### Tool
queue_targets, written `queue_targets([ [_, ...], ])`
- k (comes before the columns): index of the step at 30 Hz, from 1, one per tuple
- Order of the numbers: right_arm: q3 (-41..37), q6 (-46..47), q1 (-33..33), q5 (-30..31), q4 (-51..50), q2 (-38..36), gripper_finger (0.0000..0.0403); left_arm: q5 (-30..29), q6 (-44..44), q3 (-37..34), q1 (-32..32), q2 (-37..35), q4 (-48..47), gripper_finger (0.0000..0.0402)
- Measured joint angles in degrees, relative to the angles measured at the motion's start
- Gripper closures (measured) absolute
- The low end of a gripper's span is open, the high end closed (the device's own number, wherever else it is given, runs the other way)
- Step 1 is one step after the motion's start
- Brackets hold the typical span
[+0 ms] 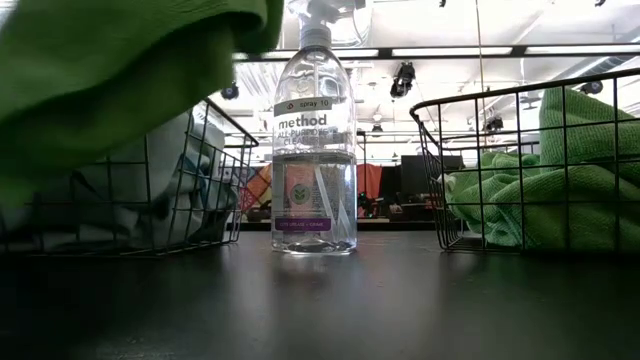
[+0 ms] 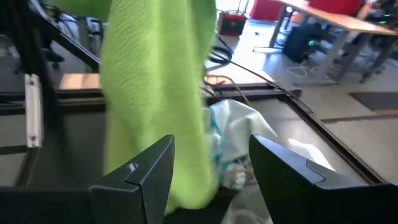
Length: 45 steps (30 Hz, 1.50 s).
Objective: Sort microfiber towel by color & place in baskets
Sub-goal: Put the green microfiber towel into the right wire basket
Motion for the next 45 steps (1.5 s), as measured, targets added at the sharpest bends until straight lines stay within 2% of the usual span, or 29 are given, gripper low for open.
queue_targets([
  [7, 3.5, -1.3, -1.3, -7.8, 1.9, 1.7, 0.0200, 0.0, 1.6, 7.0, 0.0, 0.0, 0.1, 0.0401],
  [20, 6.6, -7.1, -2.6, -8.6, 6.9, 3.5, 0.0200, 0.1, 2.2, 8.4, 0.2, 0.3, 2.9, 0.0401],
  [23, 6.6, -7.2, -3.4, -12.4, 9.3, 3.5, 0.0200, 0.1, 6.8, 8.5, 0.3, 1.1, 7.0, 0.0401],
  [27, 6.6, -7.2, -4.7, -18.2, 11.7, 3.6, 0.0200, 0.1, 17.4, 8.4, 0.3, 2.7, 15.9, 0.0401],
  [33, 6.6, -8.0, -5.3, -18.6, 13.5, 3.6, 0.0200, 0.1, 32.6, 9.2, 0.7, 5.4, 27.3, 0.0401],
  [41, 6.6, -9.3, -5.4, -18.6, 14.1, 3.6, 0.0200, 0.1, 35.4, 11.7, 2.5, 7.4, 29.3, 0.0402],
  [45, 6.6, -9.5, -5.3, -18.7, 14.1, 3.6, 0.0216, 0.1, 35.4, 11.8, 2.9, 7.5, 28.9, 0.0401],
])
